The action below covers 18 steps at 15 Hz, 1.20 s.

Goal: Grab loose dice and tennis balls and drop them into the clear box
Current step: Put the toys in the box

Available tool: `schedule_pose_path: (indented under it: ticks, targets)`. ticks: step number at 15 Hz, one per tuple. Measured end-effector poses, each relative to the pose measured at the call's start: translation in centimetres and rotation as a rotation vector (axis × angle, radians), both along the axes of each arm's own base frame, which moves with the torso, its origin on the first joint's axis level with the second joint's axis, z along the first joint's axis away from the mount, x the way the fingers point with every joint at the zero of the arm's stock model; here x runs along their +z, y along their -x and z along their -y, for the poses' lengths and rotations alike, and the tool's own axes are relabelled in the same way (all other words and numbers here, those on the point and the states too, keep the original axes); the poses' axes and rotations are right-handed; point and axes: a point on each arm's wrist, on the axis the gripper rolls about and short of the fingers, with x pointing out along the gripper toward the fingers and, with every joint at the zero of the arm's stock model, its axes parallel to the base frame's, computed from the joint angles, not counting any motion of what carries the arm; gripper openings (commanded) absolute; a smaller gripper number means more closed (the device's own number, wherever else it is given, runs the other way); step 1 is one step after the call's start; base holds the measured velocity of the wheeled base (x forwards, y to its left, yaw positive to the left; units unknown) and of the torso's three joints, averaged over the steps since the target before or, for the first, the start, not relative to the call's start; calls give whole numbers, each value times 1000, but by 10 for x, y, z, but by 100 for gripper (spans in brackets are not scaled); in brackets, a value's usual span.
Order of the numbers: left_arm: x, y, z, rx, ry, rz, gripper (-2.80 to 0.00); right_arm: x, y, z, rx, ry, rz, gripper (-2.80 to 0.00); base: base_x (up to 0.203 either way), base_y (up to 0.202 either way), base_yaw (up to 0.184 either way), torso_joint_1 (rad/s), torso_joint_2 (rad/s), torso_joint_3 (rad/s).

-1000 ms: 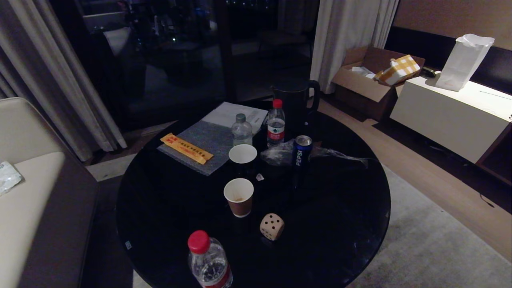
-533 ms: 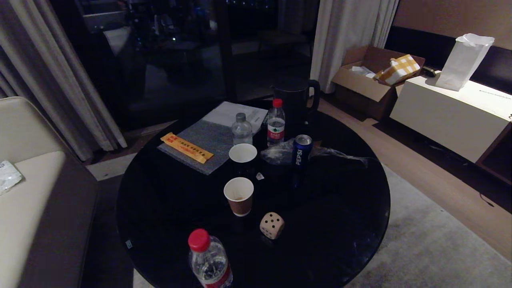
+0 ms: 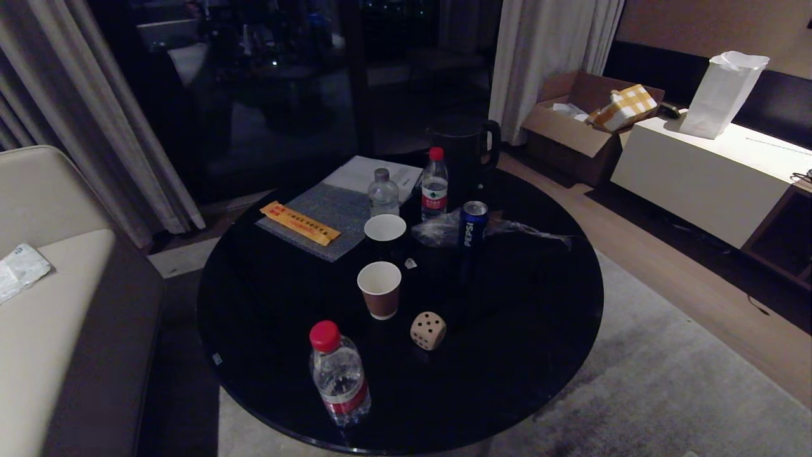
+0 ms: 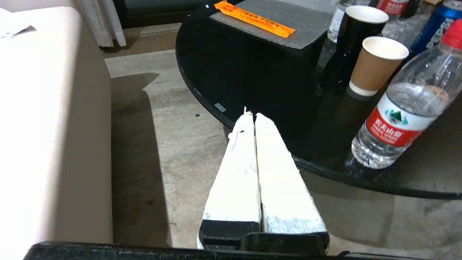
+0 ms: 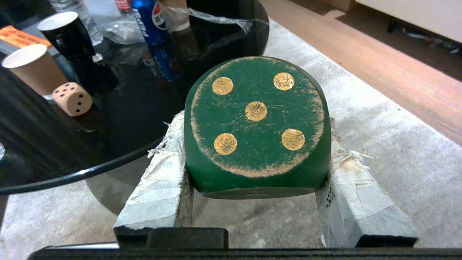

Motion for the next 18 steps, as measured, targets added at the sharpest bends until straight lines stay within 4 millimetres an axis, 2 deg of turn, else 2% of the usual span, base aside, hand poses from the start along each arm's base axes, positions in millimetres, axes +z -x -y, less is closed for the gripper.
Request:
schedule_pose_path:
  ticks: [4, 18]
  targets:
    - [0, 0, 0, 0, 0, 0, -280, 0, 0, 0, 0, 0, 0, -280, -3, 13, -80, 1, 3, 3]
    - [0, 0, 0, 0, -3, -1, -280, 0, 0, 0, 0, 0, 0, -280, 0, 10, -154, 1, 1, 2]
